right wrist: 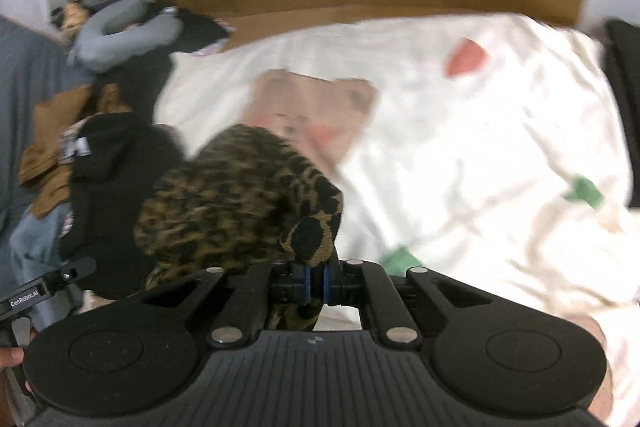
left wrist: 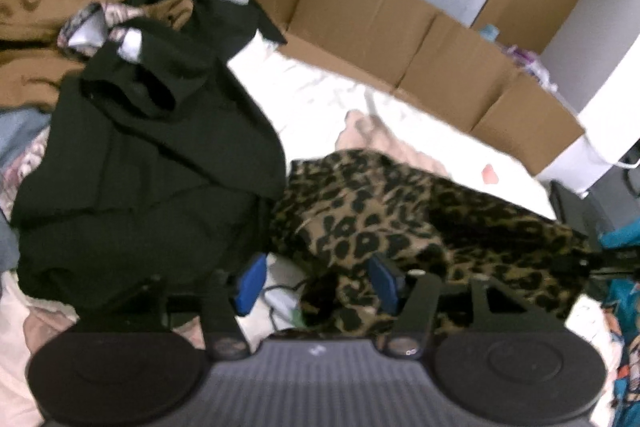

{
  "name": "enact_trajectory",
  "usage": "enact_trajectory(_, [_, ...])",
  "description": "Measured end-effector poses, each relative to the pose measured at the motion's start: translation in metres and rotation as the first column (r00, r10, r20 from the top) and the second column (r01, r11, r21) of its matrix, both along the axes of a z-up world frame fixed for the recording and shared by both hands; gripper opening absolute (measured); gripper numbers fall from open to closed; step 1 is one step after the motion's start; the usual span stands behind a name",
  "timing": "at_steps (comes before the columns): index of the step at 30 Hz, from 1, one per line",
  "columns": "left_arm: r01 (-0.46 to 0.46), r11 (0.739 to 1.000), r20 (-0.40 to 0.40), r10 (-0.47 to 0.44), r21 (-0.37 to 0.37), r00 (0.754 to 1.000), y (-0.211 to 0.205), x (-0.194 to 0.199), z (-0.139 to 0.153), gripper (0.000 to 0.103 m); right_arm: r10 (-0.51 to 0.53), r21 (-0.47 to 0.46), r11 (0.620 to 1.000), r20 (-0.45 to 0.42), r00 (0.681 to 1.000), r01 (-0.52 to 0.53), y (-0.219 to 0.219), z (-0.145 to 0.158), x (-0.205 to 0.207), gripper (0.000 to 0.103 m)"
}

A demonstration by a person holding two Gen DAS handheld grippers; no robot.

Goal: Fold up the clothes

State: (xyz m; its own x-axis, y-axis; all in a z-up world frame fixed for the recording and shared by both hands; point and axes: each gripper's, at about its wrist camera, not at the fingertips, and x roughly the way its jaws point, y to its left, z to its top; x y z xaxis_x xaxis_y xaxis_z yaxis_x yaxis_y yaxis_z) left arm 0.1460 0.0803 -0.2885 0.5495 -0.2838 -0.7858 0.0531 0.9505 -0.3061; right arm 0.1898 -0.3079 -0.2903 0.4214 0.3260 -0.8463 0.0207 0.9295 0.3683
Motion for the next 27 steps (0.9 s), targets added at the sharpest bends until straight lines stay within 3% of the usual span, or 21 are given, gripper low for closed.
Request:
enact_trajectory(9, [-0.026,0.996,-0.084,0.019,-0.083,0.996,-0.004,0.029,-0.044,0.070,-0.169,0.006,0.986,-0.040,0.985,0.170,-0.033,-0.034,-0.036,0.002])
enact_trajectory(17, [-0.059,0.985,-0.124,0.039,-0.161,0.991,-0.002,0.065,-0.060,0.073,-0.328,0.008,0.944,-0.074,0.942,0.329,-0.059,-0.058,-0.076,0.002])
enact_trajectory(22, [-0.073,0.989,-0.145,0.053,-0.132,0.988,-0.009,0.084,-0.059,0.077,-0.424,0.019,0.904,-0.096,0.901,0.427,-0.073,-0.068,-0.105,0.002])
enact_trajectory(27, [0.003,0.991,-0.177,-0.027,-0.133,0.984,-0.029,0.099,-0.068,0.076,-0.474,0.029,0.877,-0.118,0.873,0.480,-0.083,-0.074,-0.126,0.003])
